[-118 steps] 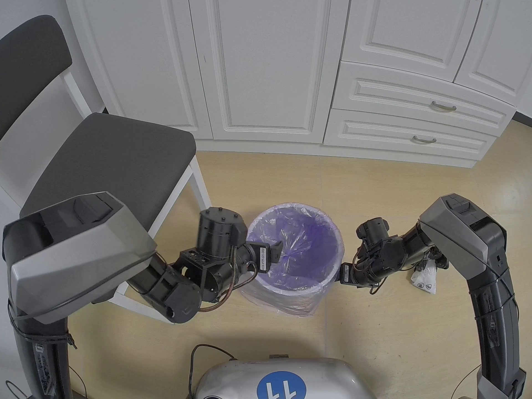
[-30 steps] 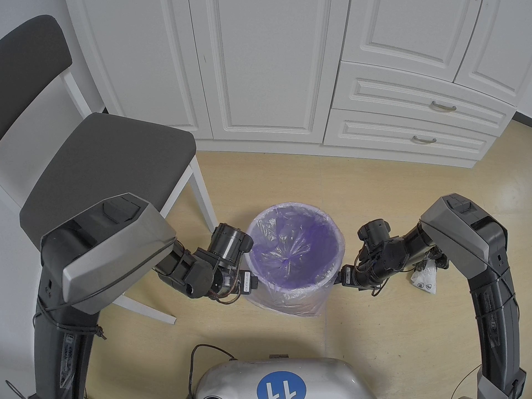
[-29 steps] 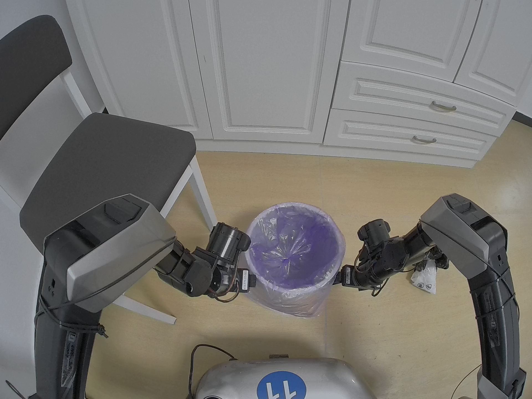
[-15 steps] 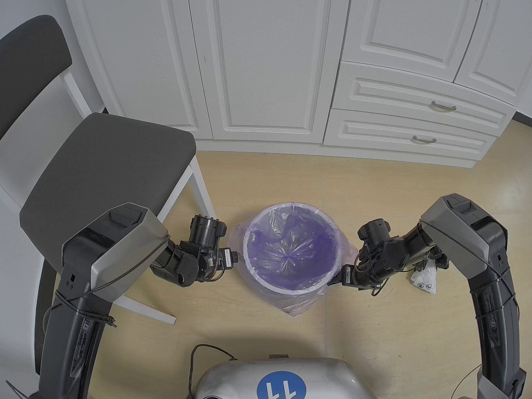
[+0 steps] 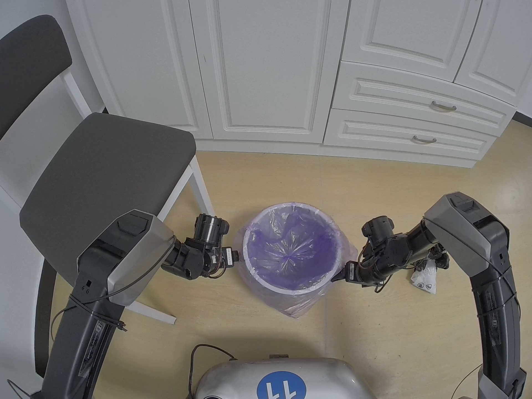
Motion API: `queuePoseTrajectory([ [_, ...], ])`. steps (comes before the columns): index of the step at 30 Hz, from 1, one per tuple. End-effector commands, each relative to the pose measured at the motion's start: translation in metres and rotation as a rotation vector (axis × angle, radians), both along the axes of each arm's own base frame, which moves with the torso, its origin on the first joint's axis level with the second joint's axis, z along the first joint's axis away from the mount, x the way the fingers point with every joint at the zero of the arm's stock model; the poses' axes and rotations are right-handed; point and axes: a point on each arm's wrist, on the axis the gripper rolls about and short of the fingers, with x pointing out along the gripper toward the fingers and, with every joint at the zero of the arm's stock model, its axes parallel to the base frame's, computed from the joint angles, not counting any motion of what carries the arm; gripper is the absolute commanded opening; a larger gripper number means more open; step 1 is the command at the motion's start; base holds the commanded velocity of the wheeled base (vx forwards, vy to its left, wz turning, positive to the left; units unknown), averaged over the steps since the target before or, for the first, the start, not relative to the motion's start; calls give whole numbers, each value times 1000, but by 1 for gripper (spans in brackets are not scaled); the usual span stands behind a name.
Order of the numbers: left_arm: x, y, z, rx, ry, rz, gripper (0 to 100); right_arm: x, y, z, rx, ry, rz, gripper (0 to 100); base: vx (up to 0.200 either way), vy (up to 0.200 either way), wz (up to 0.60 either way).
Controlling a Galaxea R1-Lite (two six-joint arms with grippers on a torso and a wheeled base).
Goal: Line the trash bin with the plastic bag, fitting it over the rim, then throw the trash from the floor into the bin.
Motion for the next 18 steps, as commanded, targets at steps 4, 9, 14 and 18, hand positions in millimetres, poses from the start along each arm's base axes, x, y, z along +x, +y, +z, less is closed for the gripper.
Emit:
queuePoseTrajectory([
  [4,-3,14,6,8,18,15,100,9,-51,41,-6,-59,-34,100,0,0,0],
  [9,-15,14,14,7,40,-2,100,16,-68,53,4,-81,-48,100,0,0,0],
  [14,-24,7,20,7,40,-20,100,29,-54,35,28,-76,-70,100,0,0,0],
  [18,-28,4,23,0,15,-31,100,47,-23,7,36,-70,-97,100,0,0,0],
])
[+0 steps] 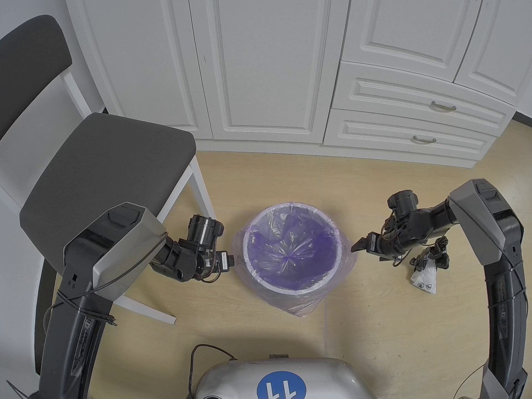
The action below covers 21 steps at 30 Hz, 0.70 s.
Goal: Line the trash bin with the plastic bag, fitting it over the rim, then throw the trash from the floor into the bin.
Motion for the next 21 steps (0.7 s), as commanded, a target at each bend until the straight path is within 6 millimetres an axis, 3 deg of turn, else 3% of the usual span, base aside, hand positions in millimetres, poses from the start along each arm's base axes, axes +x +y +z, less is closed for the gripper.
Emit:
queuePoseTrajectory([
  [1,-8,-6,13,-11,-34,-16,100,18,39,-45,-26,27,-16,100,0,0,0],
  [5,-12,-7,15,-18,-44,-22,100,16,65,-52,-118,46,23,100,0,0,0],
  [9,-13,-10,13,-18,-48,-31,100,21,76,-66,-164,71,44,100,0,0,0],
  [12,-14,-13,11,-18,-47,-37,100,15,73,-87,-218,139,38,100,0,0,0],
  [21,-14,-19,-6,-13,-30,-39,100,15,73,-86,-221,136,45,100,0,0,0],
])
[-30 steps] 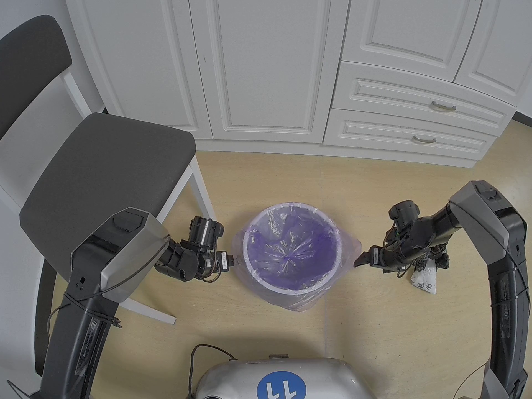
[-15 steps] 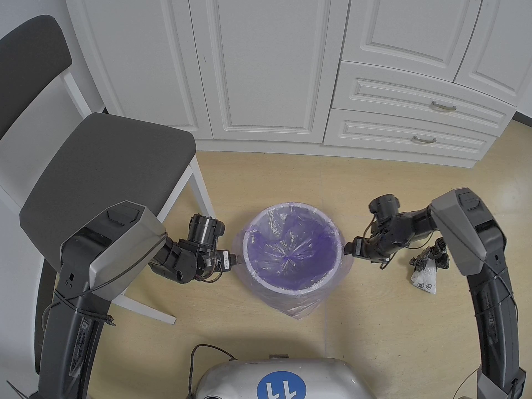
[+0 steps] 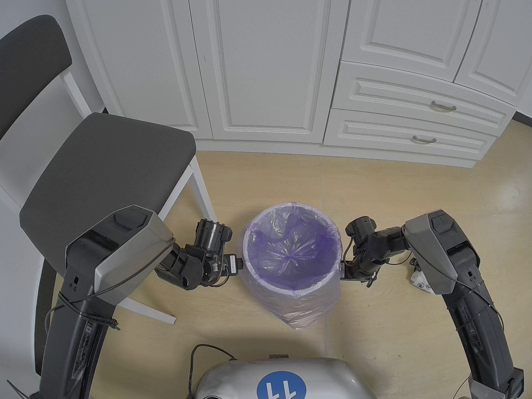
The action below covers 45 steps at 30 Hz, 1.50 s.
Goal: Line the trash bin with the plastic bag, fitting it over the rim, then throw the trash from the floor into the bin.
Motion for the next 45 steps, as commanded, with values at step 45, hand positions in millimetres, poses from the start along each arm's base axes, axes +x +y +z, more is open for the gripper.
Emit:
queuePoseTrajectory([
  [45,-137,-23,126,326,-183,-60,100,-22,-48,21,316,-429,-352,100,0,0,0],
])
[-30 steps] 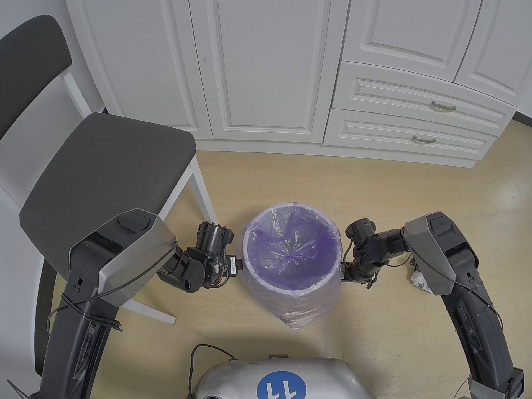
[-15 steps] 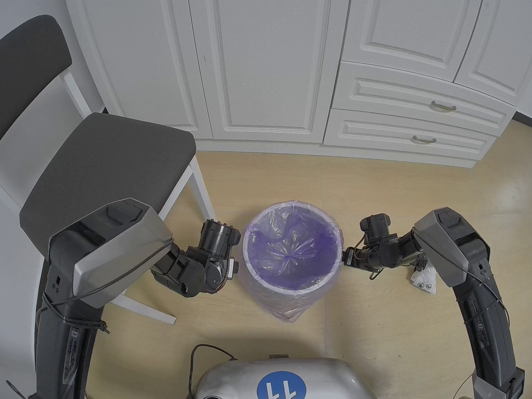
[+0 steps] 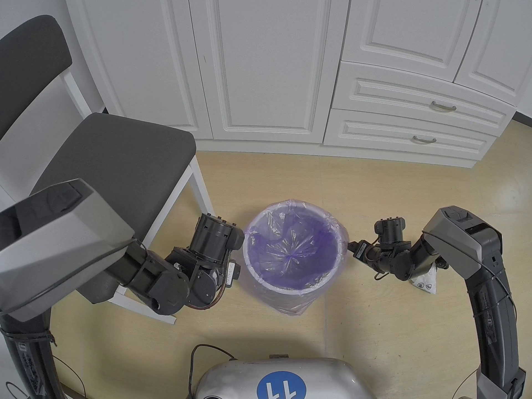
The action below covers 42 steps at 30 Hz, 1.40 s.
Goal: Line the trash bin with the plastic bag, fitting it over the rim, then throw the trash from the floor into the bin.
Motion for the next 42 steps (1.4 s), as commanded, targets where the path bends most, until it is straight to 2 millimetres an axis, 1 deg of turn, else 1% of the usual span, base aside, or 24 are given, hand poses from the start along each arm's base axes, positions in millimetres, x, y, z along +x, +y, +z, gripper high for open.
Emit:
queuePoseTrajectory([
  [1,-22,-1,24,-27,-37,-35,100,-8,-4,8,6,-14,-36,100,0,0,0],
  [3,-25,-2,25,-32,-43,-42,100,-11,-6,8,7,-11,-33,100,0,0,0],
  [4,-30,-1,28,-47,-59,-52,100,-16,-12,13,3,12,-21,100,0,0,0],
  [5,-30,-1,28,-45,-59,-53,100,-16,-12,13,4,13,-18,100,0,0,0],
  [6,-35,1,31,-57,-78,-63,100,-24,-15,14,4,55,52,100,0,0,0],
  [7,-38,1,34,-65,-87,-69,100,-27,-18,16,-3,74,88,100,0,0,0],
  [9,-41,0,37,-78,-100,-78,100,-32,-22,21,-12,93,123,100,0,0,0],
  [11,-52,-2,46,-104,-114,-112,100,-47,-35,34,-25,144,190,100,0,0,0],
  [12,-52,-2,47,-107,-115,-116,100,-48,-36,35,-24,147,196,100,0,0,0],
  [15,-64,-5,56,-140,-120,-165,100,-58,-54,41,9,156,239,100,0,0,0],
  [16,-66,-5,57,-144,-121,-172,100,-59,-55,41,13,157,237,100,0,0,0],
  [20,-75,-7,62,-185,-136,-199,100,-61,-56,39,22,169,229,100,0,0,0],
  [22,-85,-6,64,-222,-151,-217,100,-62,-56,39,26,172,226,100,0,0,0],
  [27,-104,11,77,-282,-209,-237,100,-59,-55,39,50,150,206,100,0,0,0],
  [28,-104,11,77,-282,-209,-237,100,-59,-55,39,50,150,206,100,0,0,0],
  [29,-110,17,81,-311,-231,-252,100,-58,-55,38,52,139,204,100,0,0,0],
  [33,-112,25,89,-369,-283,-280,100,-58,-51,44,51,118,213,100,0,0,0],
  [34,-112,28,93,-392,-307,-284,100,-58,-51,49,54,105,212,100,0,0,0],
  [36,-112,29,95,-398,-314,-284,100,-58,-51,52,56,101,210,100,0,0,0],
  [37,-116,35,95,-416,-330,-282,100,-61,-50,52,81,111,197,100,0,0,0],
  [39,-115,43,93,-424,-354,-263,100,-59,-50,42,75,117,200,100,0,0,0],
  [42,-114,50,97,-442,-415,-267,100,-58,-46,33,71,95,205,100,0,0,0],
])
